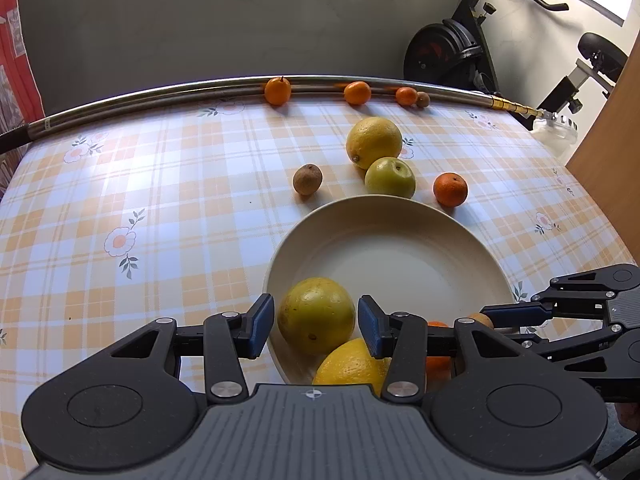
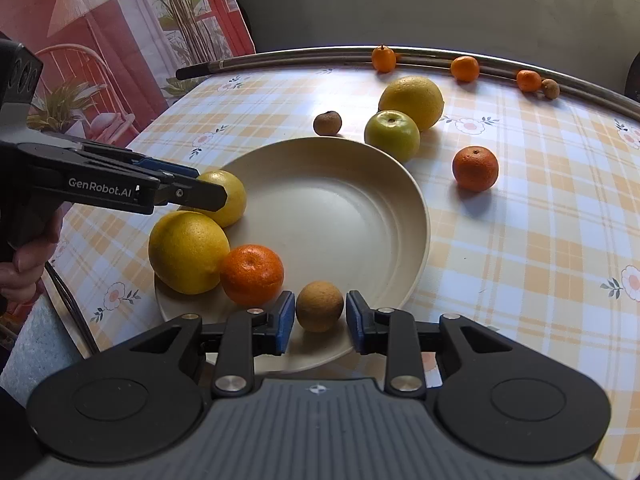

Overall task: Organize fruits
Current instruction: 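Carry the kiwi and grapefruit to the white plate and open both grippers, then move both tools toward the tangerines and kiwi beside the metal rod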

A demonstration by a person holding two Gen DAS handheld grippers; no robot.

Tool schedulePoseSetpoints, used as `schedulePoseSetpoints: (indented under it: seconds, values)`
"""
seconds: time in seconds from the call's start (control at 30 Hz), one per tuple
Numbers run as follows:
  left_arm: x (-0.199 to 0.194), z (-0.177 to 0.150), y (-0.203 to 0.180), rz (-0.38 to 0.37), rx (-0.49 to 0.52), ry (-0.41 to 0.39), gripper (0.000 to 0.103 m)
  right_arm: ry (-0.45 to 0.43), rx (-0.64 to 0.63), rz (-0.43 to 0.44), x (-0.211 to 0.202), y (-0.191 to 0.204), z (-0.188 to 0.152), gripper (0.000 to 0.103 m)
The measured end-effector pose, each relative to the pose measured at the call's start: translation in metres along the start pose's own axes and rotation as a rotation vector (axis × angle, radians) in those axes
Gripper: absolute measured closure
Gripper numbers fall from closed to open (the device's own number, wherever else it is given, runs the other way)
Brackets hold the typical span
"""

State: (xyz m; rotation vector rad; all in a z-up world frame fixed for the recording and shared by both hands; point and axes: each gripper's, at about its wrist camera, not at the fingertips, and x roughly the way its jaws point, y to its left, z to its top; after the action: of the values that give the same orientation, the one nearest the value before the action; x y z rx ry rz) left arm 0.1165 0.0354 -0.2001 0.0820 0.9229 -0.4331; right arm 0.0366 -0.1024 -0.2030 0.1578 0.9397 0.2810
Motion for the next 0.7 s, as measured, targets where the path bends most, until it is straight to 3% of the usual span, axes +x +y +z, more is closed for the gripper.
schedulePoseSetpoints:
  seconds: [0.4, 0.57, 0.7]
  values:
    - [-0.025, 0.007, 0.000, -0.014, -0.039, -0.078, 0.054, -0.073, 0.046, -0.033, -0.021, -0.012, 0.005, 0.069]
    - [-0.040, 0.011, 0.008, 0.014, -0.122, -0.134, 0.054, -0.125, 0.074, -0.072, -0.033, -0.017, 0.010, 0.069]
    - [-0.057, 0.013, 0.023, 0.029, -0.247, -0.210, 0.054, -0.161, 0.110, -0.108, -0.042, -0.025, 0.014, 0.069]
